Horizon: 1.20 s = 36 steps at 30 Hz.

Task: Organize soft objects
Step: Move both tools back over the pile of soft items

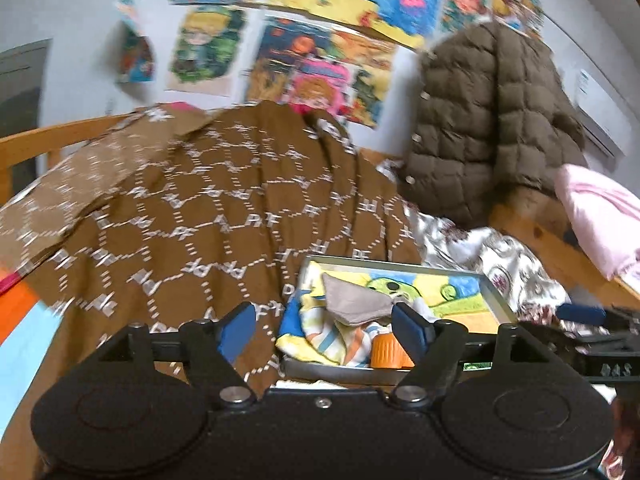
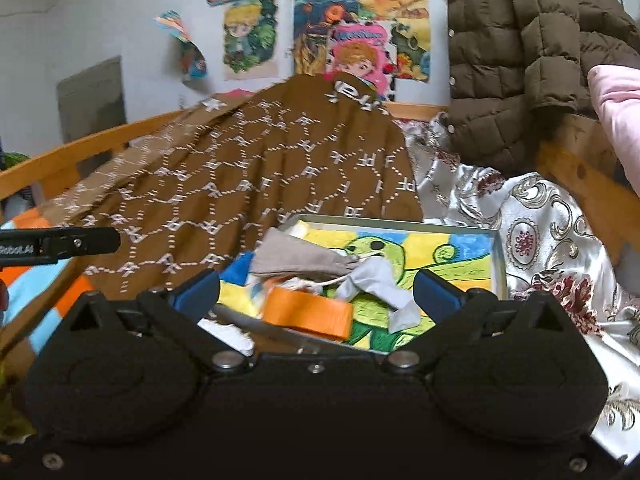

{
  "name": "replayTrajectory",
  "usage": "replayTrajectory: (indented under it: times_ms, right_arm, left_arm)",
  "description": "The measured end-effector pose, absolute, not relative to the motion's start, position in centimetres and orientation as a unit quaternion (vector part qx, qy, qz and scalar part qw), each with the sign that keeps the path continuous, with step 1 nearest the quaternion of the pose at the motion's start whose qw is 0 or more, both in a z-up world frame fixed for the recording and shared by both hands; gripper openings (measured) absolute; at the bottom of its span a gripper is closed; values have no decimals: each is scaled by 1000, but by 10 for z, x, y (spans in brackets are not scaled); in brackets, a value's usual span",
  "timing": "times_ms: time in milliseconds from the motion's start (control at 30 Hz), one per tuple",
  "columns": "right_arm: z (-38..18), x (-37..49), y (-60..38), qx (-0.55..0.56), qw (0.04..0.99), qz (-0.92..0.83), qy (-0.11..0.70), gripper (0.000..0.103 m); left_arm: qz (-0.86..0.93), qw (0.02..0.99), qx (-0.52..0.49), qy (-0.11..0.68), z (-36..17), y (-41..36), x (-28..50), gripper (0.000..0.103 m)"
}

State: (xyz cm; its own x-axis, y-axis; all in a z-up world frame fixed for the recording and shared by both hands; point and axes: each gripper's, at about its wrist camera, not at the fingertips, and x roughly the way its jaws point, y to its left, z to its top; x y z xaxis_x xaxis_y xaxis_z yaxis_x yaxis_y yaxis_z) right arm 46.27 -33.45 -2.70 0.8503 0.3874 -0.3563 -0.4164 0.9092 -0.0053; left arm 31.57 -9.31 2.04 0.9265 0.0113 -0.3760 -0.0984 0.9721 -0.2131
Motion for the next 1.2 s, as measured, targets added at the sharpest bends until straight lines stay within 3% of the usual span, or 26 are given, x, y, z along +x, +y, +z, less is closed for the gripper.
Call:
replayTrajectory:
  times_ms: [333, 467, 667, 1033, 1200]
  right_arm:
    - [-17, 410, -367, 17, 950, 264, 167, 102]
    - [-13, 397, -379, 8, 952, 259, 161, 102]
    - [-7, 344, -417, -21, 965, 215, 147, 102]
    - [-21, 219, -434, -124, 959, 161, 200, 102]
    - [-22, 189, -414, -159, 947, 154, 231, 102]
  left_arm:
    - [46, 968, -103, 222, 37, -119, 275, 87]
    - [32, 964, -105, 243, 41, -132, 266, 98]
    - [-13, 962, -109, 249, 23, -131, 262, 98]
    - [-225, 932, 100, 267, 37, -158, 247, 99]
    - [-266, 926, 83, 255, 16, -153, 240, 99]
